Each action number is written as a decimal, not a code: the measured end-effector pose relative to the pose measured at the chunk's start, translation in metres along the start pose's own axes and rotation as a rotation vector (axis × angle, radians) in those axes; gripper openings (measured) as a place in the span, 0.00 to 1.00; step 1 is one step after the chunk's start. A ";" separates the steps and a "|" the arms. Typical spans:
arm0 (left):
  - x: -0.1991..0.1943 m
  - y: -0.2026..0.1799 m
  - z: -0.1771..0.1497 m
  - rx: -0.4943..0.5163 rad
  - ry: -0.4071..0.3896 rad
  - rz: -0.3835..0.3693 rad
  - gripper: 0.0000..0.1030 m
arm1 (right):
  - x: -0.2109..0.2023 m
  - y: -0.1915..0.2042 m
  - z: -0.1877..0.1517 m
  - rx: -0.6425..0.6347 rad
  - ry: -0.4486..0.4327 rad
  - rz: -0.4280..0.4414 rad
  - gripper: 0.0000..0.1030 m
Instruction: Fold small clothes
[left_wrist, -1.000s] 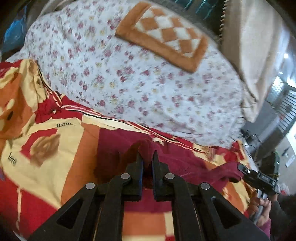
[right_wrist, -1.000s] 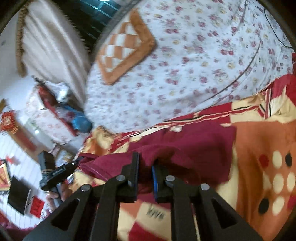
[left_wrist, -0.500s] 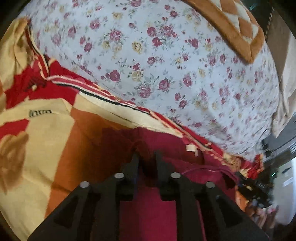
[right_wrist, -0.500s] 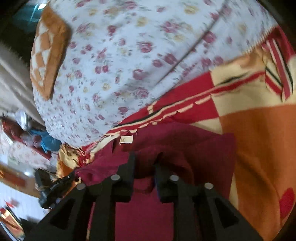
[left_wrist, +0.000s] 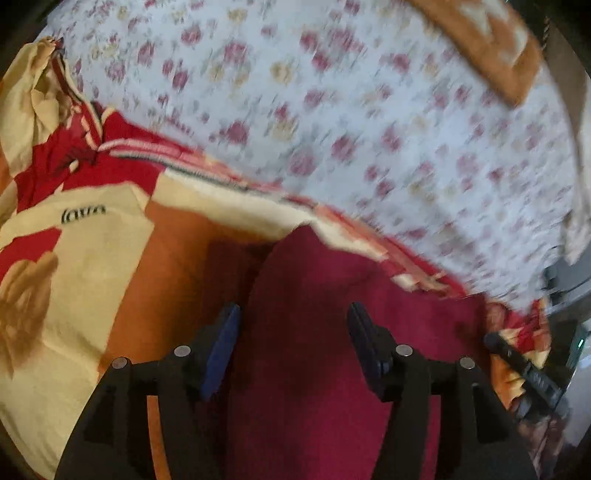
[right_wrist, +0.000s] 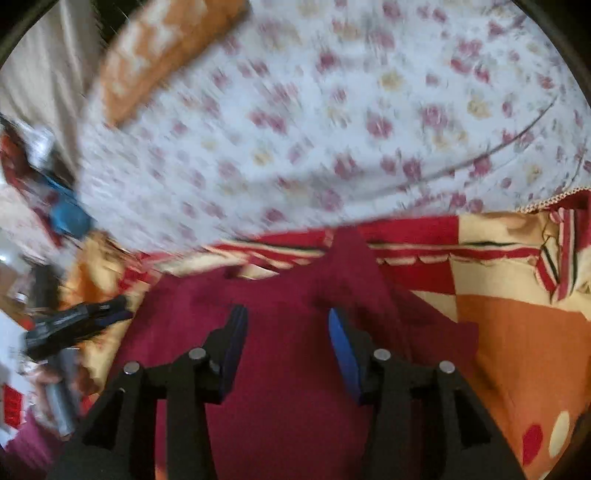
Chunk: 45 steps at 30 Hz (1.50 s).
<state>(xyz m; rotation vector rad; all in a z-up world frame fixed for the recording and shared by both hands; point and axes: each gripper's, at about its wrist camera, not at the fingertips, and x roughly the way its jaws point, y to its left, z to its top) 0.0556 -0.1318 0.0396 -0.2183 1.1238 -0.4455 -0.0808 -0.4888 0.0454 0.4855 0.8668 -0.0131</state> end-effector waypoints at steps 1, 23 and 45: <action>0.008 0.001 -0.002 0.007 0.007 0.024 0.48 | 0.010 -0.006 0.001 0.002 0.013 -0.061 0.47; -0.057 0.005 -0.076 0.143 -0.032 0.061 0.48 | -0.067 -0.011 -0.078 -0.068 0.044 -0.203 0.44; -0.058 0.011 -0.112 0.152 -0.006 0.105 0.48 | -0.088 -0.003 -0.132 -0.062 0.071 -0.169 0.11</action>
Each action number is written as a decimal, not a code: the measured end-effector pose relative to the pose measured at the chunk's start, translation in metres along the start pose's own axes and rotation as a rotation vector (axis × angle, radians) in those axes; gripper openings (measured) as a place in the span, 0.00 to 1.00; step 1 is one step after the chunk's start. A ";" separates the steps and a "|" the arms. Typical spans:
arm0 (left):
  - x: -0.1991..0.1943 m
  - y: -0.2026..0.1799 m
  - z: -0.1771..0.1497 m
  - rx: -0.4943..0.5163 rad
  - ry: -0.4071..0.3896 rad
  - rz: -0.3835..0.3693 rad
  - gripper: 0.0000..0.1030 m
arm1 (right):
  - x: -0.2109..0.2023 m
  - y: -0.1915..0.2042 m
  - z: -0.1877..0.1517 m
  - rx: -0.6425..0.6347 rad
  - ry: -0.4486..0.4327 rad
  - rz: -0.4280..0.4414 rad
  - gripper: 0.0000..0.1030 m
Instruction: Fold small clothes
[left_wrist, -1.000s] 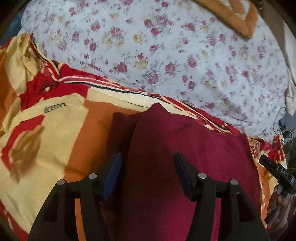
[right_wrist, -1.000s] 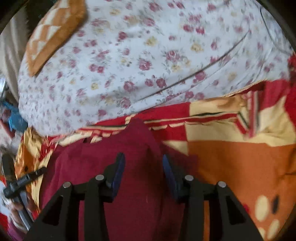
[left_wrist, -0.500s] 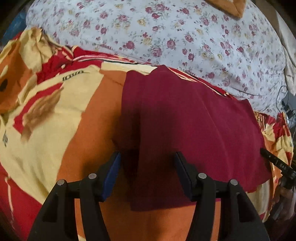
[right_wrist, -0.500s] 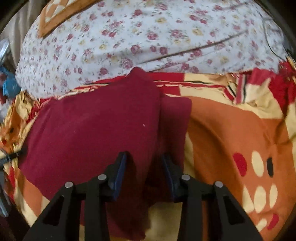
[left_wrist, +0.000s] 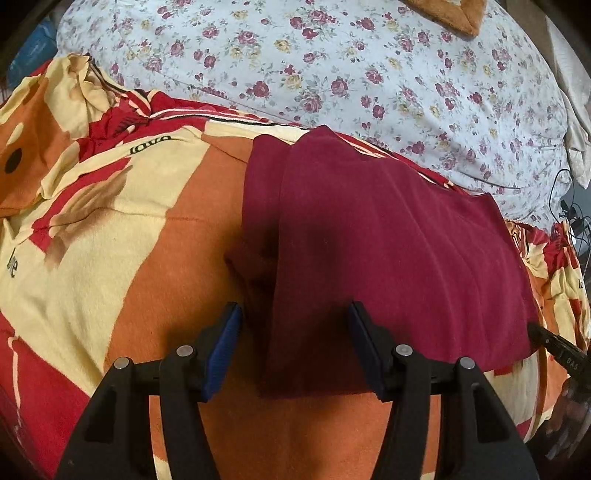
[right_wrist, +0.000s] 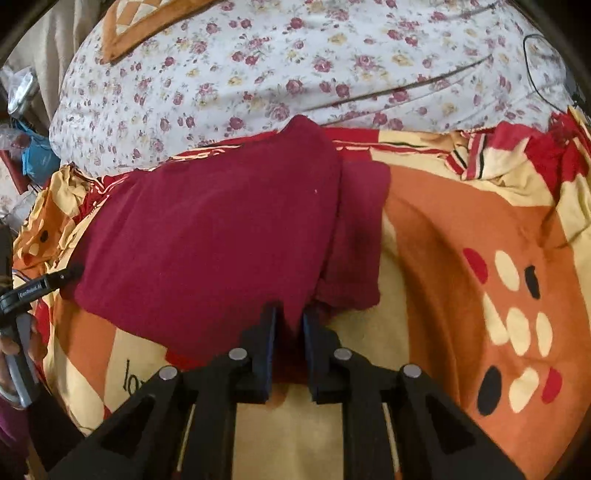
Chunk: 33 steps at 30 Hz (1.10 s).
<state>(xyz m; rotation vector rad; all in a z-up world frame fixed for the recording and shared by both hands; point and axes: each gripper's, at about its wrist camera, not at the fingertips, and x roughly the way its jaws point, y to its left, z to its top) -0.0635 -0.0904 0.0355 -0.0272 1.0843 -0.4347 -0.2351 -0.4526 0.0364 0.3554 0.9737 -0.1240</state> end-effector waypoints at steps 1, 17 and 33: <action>0.000 0.000 0.000 0.001 0.000 0.000 0.48 | -0.003 -0.001 -0.001 0.002 -0.005 0.002 0.10; -0.002 0.007 -0.005 -0.025 0.002 -0.025 0.48 | -0.040 -0.029 -0.009 0.061 -0.054 -0.046 0.00; -0.011 0.014 0.000 -0.084 -0.021 -0.039 0.48 | 0.004 0.042 0.017 -0.061 -0.061 0.073 0.44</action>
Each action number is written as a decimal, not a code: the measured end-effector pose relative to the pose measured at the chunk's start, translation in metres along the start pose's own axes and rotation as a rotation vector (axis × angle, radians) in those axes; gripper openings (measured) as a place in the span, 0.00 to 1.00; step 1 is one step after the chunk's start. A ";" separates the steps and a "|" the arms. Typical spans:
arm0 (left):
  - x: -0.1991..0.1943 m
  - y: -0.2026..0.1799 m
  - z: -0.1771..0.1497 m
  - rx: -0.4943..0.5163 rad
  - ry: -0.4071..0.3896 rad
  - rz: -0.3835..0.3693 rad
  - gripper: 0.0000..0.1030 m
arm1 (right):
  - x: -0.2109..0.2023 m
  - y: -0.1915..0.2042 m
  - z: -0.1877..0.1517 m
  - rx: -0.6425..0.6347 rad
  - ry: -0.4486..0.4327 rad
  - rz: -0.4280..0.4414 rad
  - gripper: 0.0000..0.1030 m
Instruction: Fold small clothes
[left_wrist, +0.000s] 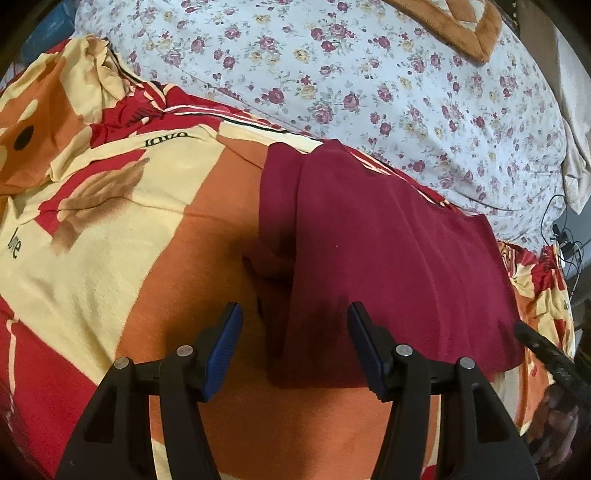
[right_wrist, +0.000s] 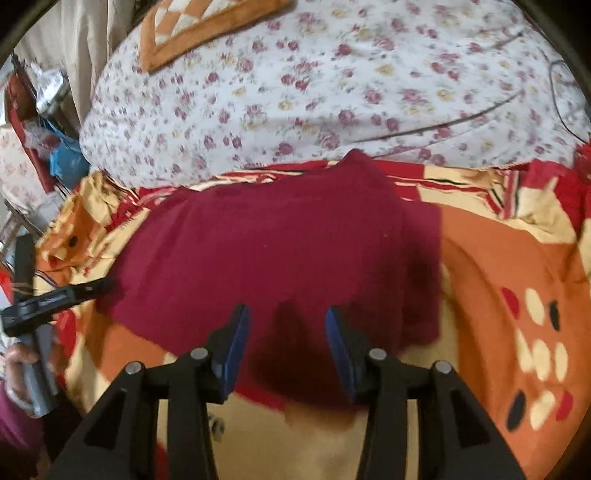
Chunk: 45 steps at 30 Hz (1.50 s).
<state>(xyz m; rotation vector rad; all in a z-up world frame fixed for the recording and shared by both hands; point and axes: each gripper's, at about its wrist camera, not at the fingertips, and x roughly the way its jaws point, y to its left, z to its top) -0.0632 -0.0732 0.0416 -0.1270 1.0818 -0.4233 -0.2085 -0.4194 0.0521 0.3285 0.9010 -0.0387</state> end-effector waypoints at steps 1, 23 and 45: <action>0.001 0.001 0.000 -0.004 0.001 0.002 0.48 | 0.013 0.000 -0.001 -0.006 0.029 -0.016 0.44; 0.034 0.012 0.037 -0.074 0.029 -0.016 0.49 | 0.042 0.036 0.028 -0.055 0.046 0.038 0.50; 0.051 0.009 0.055 -0.108 0.047 -0.017 0.59 | 0.084 0.055 0.060 -0.105 0.052 0.069 0.50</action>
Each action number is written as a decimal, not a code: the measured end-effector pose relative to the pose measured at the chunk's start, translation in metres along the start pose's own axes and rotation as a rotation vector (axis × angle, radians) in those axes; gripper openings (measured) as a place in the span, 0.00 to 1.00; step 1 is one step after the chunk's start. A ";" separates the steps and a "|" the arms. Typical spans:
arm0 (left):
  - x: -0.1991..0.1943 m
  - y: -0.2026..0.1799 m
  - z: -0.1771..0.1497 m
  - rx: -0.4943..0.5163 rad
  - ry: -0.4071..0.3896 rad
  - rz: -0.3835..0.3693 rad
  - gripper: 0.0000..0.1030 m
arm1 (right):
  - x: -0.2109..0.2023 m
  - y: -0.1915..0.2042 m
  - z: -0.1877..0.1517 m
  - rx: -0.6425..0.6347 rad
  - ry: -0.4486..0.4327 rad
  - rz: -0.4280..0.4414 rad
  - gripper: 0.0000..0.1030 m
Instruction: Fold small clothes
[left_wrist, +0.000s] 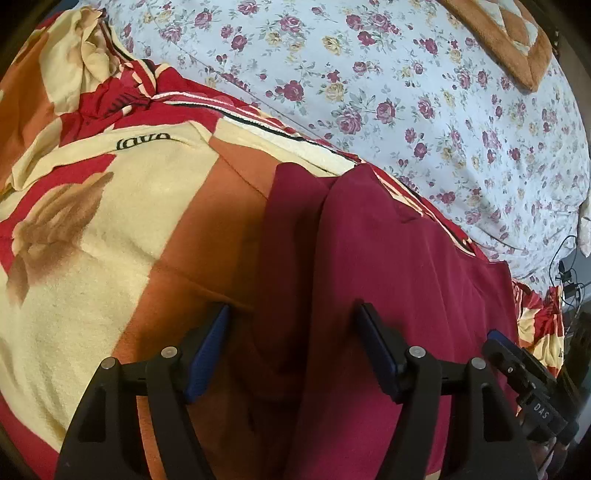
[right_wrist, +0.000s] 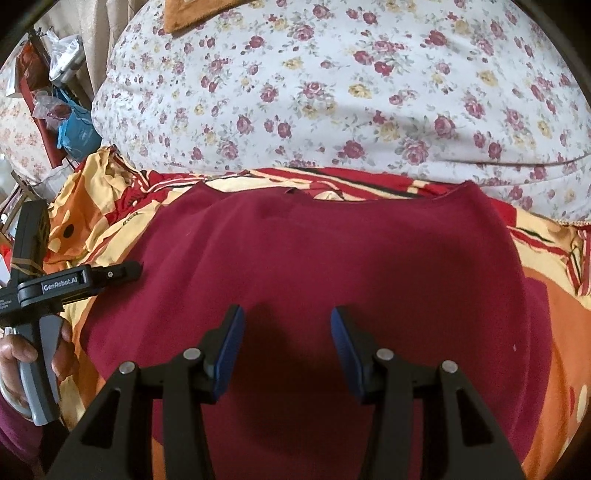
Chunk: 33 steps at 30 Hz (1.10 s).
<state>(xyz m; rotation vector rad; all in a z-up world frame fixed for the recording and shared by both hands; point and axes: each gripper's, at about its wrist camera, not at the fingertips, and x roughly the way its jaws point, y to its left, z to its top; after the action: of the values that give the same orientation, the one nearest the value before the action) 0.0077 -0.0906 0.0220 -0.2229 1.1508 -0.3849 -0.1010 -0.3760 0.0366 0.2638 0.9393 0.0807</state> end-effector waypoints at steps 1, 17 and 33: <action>0.000 0.000 0.000 0.002 -0.001 0.001 0.59 | 0.001 -0.001 0.001 0.000 0.000 -0.004 0.50; 0.003 -0.002 0.002 0.013 -0.010 0.018 0.59 | 0.030 0.002 0.014 -0.041 -0.004 -0.060 0.50; -0.034 -0.032 0.007 0.107 -0.058 -0.054 0.08 | 0.027 -0.017 0.017 0.050 0.012 0.001 0.55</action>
<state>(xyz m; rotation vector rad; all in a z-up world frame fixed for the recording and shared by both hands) -0.0037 -0.1063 0.0649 -0.1703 1.0661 -0.4832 -0.0722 -0.3902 0.0202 0.3104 0.9544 0.0592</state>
